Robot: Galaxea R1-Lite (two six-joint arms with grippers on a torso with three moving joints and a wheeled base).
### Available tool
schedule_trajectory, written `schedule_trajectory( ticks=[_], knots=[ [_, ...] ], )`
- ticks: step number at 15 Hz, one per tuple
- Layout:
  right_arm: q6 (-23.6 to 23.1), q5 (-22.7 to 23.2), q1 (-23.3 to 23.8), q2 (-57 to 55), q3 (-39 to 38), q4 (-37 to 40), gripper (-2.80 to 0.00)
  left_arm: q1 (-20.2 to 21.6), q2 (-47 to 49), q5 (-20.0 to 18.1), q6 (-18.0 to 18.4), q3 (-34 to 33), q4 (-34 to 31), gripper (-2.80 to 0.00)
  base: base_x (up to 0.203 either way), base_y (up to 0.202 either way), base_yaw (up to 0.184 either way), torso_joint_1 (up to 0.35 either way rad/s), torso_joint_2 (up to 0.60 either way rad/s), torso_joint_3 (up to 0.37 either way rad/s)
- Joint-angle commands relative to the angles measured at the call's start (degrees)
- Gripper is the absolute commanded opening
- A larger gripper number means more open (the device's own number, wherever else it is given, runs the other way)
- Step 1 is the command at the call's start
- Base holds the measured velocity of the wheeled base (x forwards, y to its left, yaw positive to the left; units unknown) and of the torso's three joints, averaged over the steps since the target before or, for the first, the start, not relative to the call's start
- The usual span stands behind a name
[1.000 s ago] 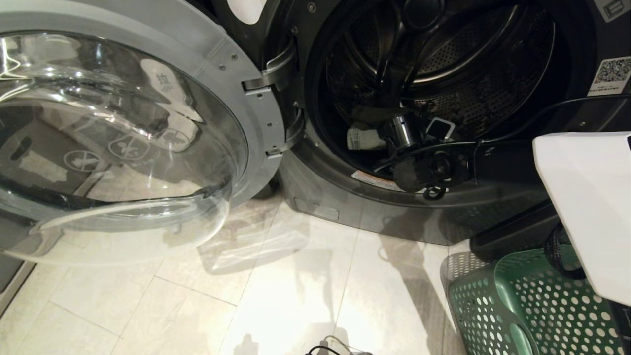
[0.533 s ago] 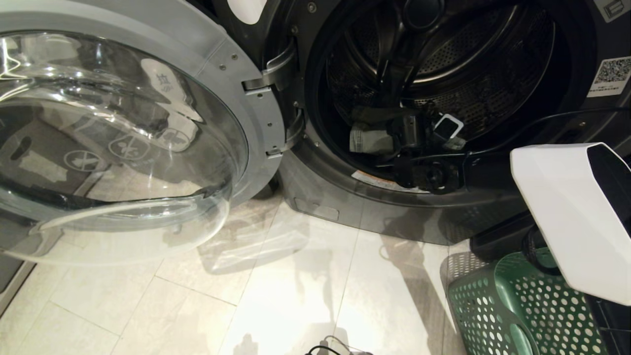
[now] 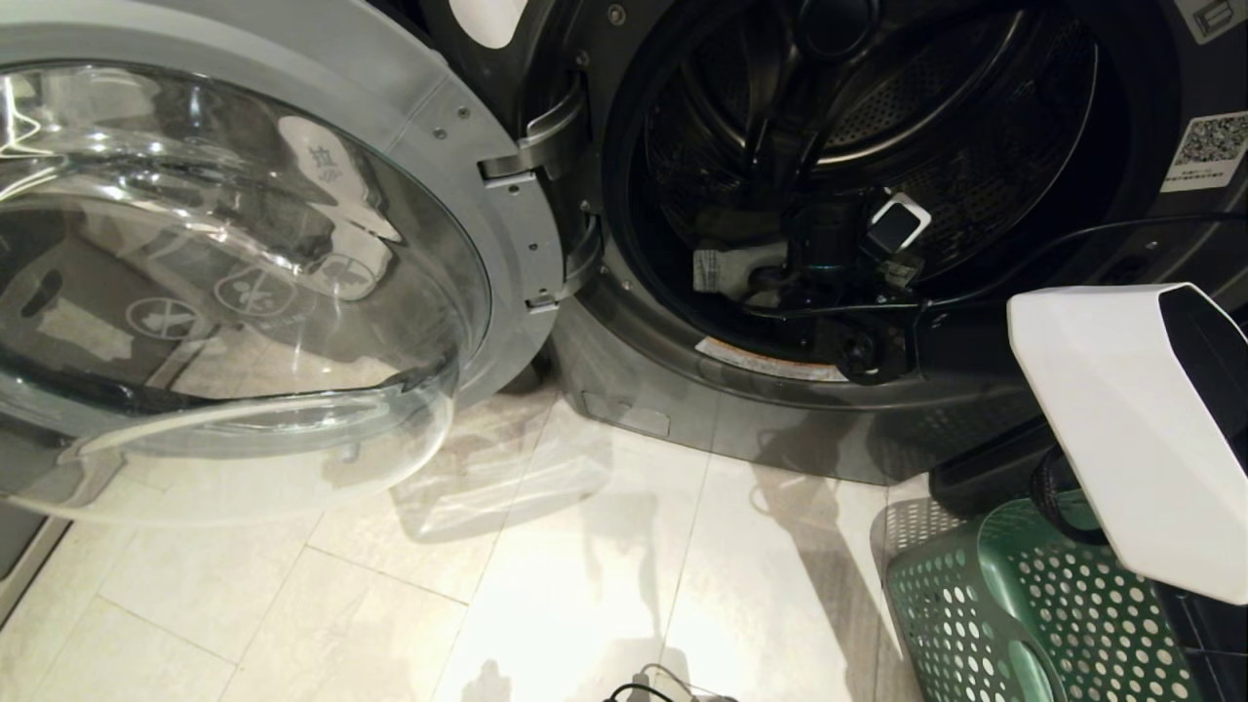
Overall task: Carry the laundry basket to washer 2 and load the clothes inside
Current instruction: Close the washing machine door with the left hand
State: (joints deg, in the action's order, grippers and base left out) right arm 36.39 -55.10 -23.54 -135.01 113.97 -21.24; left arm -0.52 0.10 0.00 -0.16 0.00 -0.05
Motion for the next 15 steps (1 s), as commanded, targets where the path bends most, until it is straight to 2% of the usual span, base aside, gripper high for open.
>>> schedule_trajectory(
  ticks=[1,5,9,15],
  knots=[
    [-0.62,-0.27,-0.01,0.27,0.02,-0.56,-2.8,0.07,0.08,0.0,-0.02,0.01,-0.03,-2.8,0.0,0.0,0.0,0.0,0.0,0.0],
    [-2.55,0.08,0.07,0.27,0.02,-2.49,-2.8,0.0,0.08,0.0,-0.02,0.0,-0.04,-2.8,0.0,0.0,0.0,0.0,0.0,0.0],
    [-3.17,2.7,0.05,0.48,-0.15,-2.11,-2.8,0.05,0.08,0.0,-0.02,0.0,-0.01,-2.8,0.0,0.0,0.0,0.0,0.0,0.0],
    [-4.66,4.06,-1.86,1.68,-0.15,-0.92,-2.8,0.0,0.08,0.0,-0.02,0.0,-0.04,-2.8,0.0,0.0,0.0,0.0,0.0,0.0]
  ],
)
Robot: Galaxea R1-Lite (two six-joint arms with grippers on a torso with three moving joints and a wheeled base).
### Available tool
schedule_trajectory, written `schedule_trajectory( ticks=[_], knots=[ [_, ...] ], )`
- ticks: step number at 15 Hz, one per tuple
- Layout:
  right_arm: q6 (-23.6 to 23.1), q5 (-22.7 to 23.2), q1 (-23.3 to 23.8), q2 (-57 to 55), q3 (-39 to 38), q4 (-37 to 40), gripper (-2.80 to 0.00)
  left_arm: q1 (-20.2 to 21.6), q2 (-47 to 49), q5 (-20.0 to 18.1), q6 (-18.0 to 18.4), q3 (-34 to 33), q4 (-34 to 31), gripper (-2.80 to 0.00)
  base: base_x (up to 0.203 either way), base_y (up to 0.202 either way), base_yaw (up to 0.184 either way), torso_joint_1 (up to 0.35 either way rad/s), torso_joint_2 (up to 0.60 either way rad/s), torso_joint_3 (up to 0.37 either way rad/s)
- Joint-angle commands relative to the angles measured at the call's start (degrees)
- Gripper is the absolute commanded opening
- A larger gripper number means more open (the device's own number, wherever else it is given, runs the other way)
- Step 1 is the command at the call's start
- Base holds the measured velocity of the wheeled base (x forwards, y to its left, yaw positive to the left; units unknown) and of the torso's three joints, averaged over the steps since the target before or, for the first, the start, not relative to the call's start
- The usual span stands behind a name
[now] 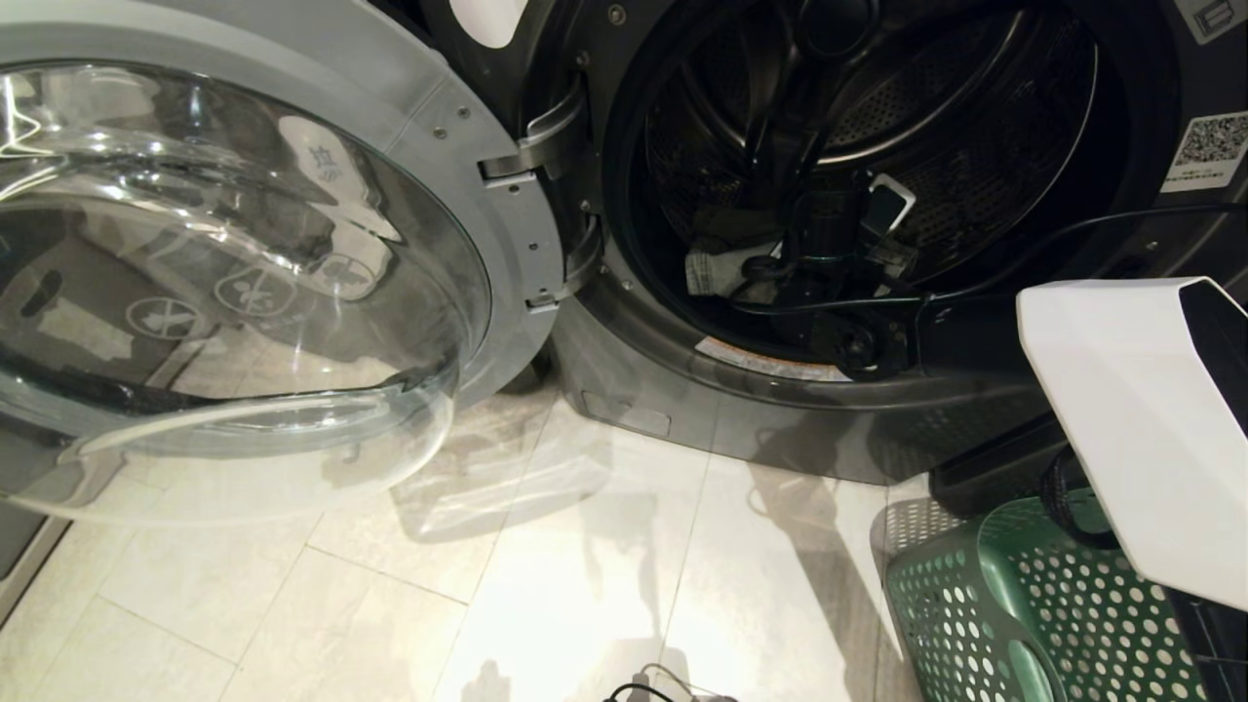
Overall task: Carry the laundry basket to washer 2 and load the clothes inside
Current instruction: Close the washing machine door with the left hand
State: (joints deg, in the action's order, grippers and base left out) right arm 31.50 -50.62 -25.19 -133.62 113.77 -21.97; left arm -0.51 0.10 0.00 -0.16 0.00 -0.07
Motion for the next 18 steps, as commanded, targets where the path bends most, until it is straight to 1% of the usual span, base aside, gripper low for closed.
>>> schedule_trajectory(
  ticks=[1,4,16,18],
  knots=[
    [-0.03,0.31,-0.21,0.29,0.04,-0.27,-2.8,-0.02,0.08,0.0,-0.02,0.0,0.07,-2.8,0.0,0.0,0.0,0.0,0.0,0.0],
    [-0.38,1.32,-0.21,0.29,0.04,-0.09,-2.8,0.05,0.08,0.0,-0.02,0.0,-0.01,-2.8,0.0,0.0,0.0,0.0,0.0,0.0],
    [-0.38,1.49,-0.31,-0.85,-0.04,-0.02,-2.8,0.06,0.04,0.0,-0.02,0.0,0.0,-2.8,0.0,0.0,0.0,0.0,0.0,0.0],
    [-0.38,1.49,-0.32,-0.85,-0.04,-0.01,-2.8,-0.02,0.08,0.0,-0.02,0.0,-0.01,-2.8,0.1,0.0,-0.003,0.0,0.0,0.002]
  ],
)
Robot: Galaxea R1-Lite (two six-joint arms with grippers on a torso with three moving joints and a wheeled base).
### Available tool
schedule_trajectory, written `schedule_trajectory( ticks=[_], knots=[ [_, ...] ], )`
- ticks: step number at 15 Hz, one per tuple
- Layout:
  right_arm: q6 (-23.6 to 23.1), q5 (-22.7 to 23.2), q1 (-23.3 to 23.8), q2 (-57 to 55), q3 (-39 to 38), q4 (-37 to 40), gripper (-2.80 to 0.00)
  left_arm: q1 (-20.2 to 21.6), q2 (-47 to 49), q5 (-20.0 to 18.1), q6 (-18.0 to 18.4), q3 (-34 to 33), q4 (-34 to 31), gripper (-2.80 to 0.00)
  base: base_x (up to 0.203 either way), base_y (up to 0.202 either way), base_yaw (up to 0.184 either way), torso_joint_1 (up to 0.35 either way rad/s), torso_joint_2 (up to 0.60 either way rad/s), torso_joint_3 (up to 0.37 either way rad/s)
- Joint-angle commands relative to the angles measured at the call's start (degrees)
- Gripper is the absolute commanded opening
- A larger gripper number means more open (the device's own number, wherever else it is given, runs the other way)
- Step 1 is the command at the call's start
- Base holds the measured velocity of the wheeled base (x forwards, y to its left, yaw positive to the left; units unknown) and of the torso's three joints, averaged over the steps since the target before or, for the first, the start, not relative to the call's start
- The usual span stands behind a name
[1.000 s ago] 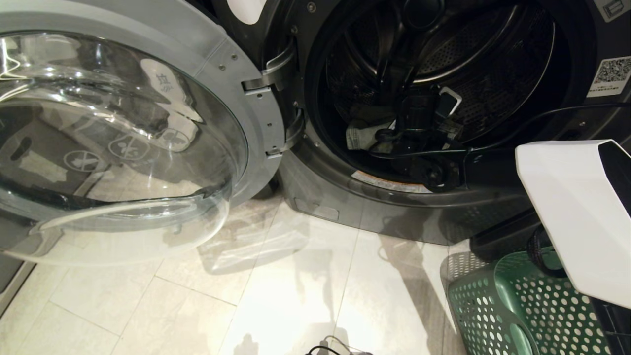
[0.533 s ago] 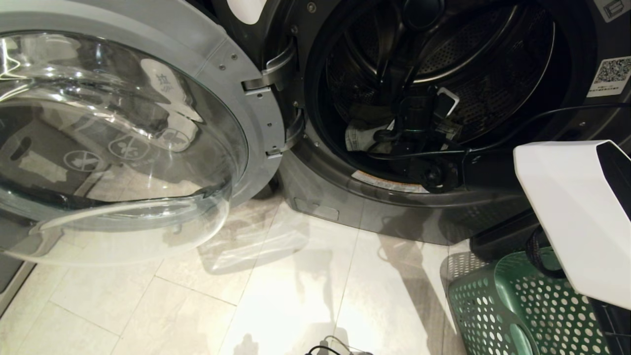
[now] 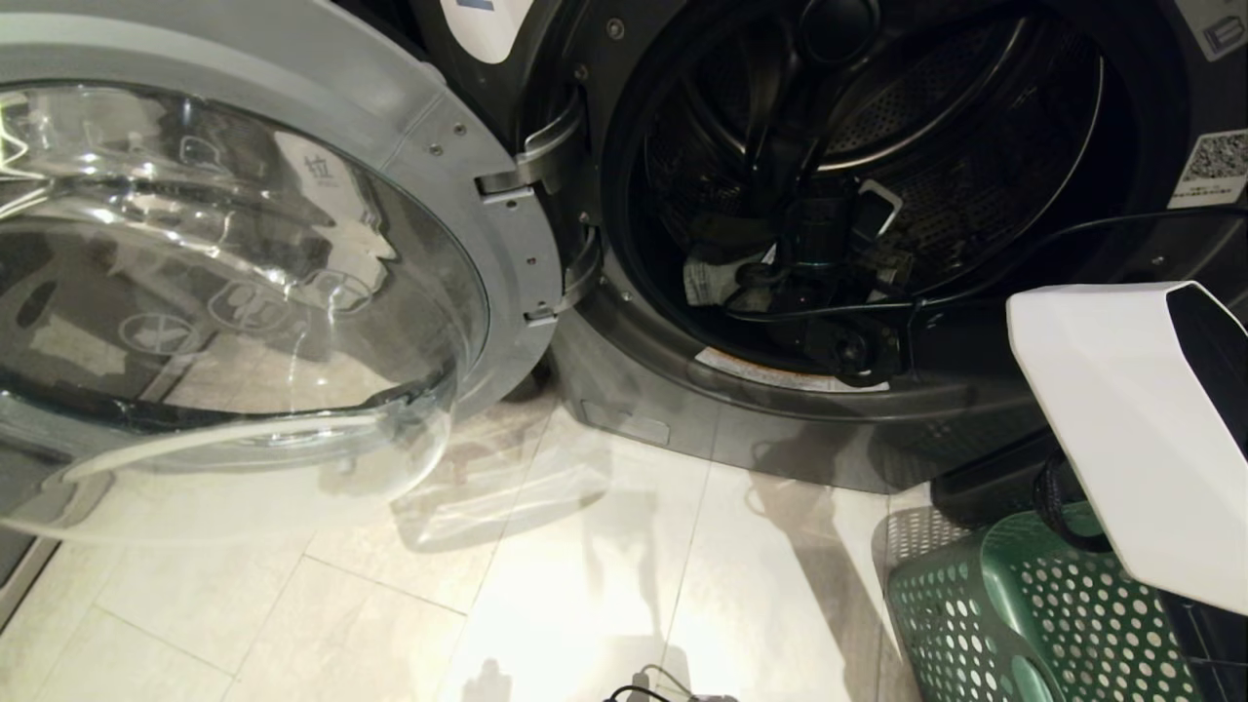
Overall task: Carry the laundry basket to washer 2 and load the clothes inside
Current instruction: Close the washing machine door with the left hand
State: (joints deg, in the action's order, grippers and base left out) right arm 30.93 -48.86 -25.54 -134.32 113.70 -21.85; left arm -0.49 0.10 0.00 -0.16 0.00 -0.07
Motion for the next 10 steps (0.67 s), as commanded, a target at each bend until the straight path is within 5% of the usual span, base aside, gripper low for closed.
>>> schedule_trajectory(
  ticks=[1,4,10],
  knots=[
    [0.1,-0.27,-0.04,-0.15,0.03,-0.13,-2.8,-0.01,0.08,0.0,-0.02,0.0,0.05,-2.8,0.196,0.0,0.0,0.006,0.0,0.001],
    [0.19,-0.27,-0.04,-0.06,0.03,-0.13,-2.8,-0.04,0.08,0.0,-0.02,0.0,-0.01,-2.8,0.152,0.0,-0.002,0.009,0.0,0.001],
    [-0.34,0.43,-0.21,1.52,0.12,-0.65,-2.8,0.05,0.08,0.0,-0.02,0.0,-0.01,-2.8,0.0,0.0,0.0,0.0,0.0,0.0]
  ],
)
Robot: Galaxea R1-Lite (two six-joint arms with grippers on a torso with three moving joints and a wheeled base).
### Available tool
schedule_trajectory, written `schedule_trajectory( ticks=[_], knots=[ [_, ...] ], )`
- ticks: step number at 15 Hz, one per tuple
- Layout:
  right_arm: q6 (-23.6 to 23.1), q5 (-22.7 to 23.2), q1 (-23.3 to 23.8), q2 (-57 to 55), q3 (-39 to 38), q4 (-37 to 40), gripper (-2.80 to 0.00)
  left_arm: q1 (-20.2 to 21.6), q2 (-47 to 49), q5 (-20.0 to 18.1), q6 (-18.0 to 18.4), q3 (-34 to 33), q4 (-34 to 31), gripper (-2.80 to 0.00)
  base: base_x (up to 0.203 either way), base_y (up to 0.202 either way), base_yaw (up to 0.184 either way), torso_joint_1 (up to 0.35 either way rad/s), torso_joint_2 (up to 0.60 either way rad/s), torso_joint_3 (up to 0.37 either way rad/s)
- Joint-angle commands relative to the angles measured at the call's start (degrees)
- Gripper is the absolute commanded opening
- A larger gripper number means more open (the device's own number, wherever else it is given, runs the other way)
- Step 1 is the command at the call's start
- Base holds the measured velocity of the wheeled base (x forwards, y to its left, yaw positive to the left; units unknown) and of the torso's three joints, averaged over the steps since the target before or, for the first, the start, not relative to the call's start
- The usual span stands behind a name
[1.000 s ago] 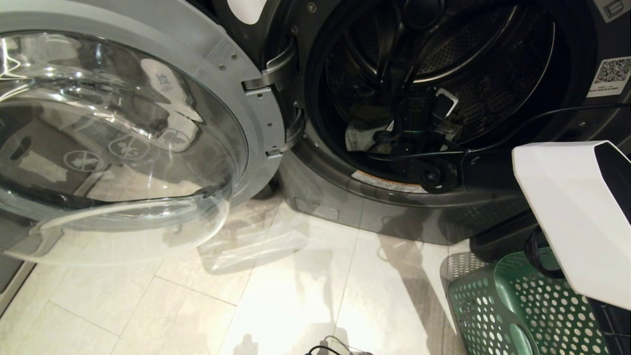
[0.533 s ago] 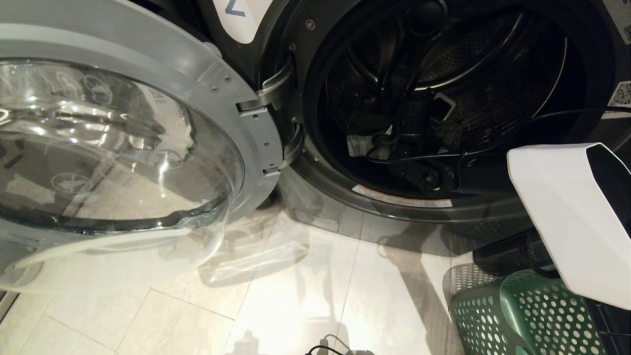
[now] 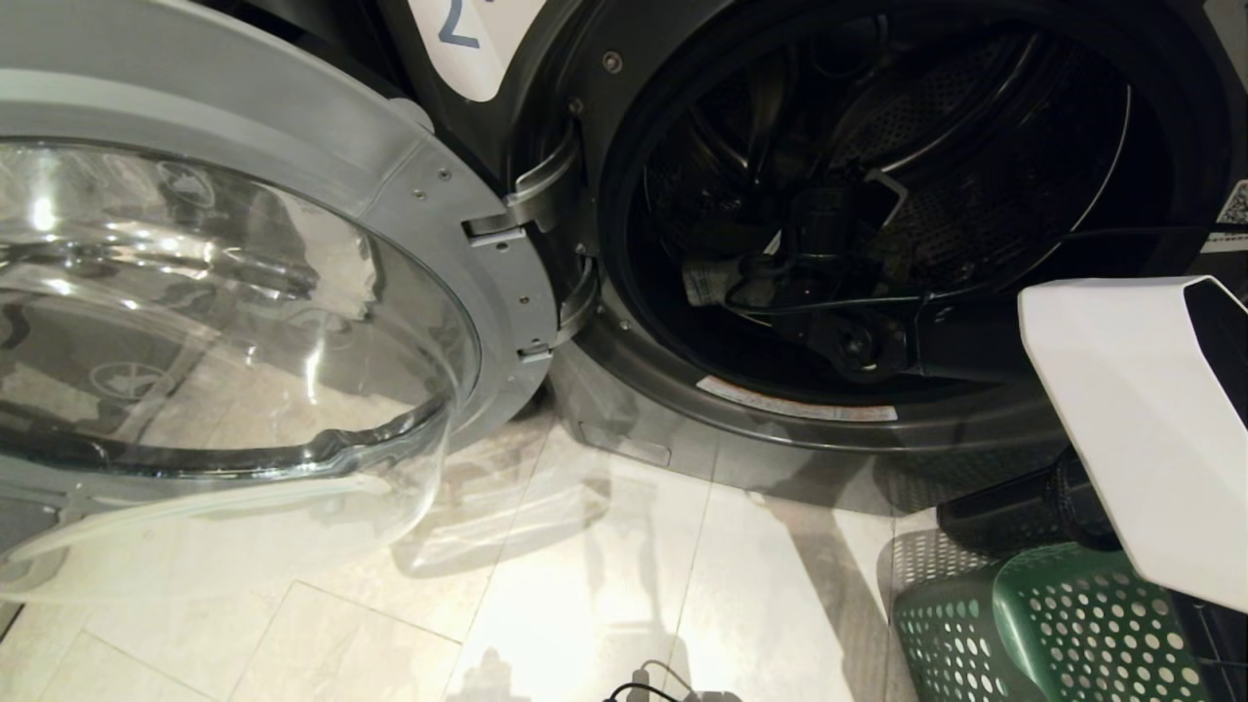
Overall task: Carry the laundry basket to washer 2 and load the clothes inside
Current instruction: Close the washing machine door with the left hand
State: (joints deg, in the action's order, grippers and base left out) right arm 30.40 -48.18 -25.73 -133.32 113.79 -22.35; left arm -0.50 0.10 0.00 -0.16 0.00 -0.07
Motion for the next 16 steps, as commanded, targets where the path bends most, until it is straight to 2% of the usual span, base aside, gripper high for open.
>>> schedule_trajectory(
  ticks=[1,4,8,11,15,16],
  knots=[
    [0.13,-0.09,-0.02,0.16,-0.04,-0.22,-2.8,0.06,0.08,0.0,-0.02,0.0,0.01,-2.8,0.0,0.0,0.0,0.0,0.0,0.0],
    [0.37,0.11,0.43,-1.61,-0.04,-2.81,-2.8,-0.02,0.08,0.0,-0.02,0.0,0.0,-2.8,0.0,0.0,0.0,0.0,0.0,0.0],
    [-0.9,3.68,0.51,-2.49,-0.06,-11.27,-2.8,-0.02,0.08,0.0,-0.02,0.0,-0.01,-2.8,0.0,0.0,0.0,0.0,0.0,0.0],
    [-8.35,6.02,0.51,-3.39,-0.06,-20.49,-2.8,-0.03,0.08,0.0,-0.02,0.0,0.07,-2.8,0.0,0.0,0.0,0.0,0.0,0.0],
    [-24.46,11.78,0.06,-6.62,-0.06,-39.08,-2.8,-0.02,0.08,0.0,-0.02,0.0,0.0,-2.8,0.0,0.0,0.0,0.0,0.0,0.0],
    [-25.76,12.59,-0.31,-6.65,-0.06,-40.7,-2.8,-0.03,0.08,0.0,-0.02,0.0,0.07,-2.8,0.0,0.0,0.0,0.0,0.0,0.0]
  ],
)
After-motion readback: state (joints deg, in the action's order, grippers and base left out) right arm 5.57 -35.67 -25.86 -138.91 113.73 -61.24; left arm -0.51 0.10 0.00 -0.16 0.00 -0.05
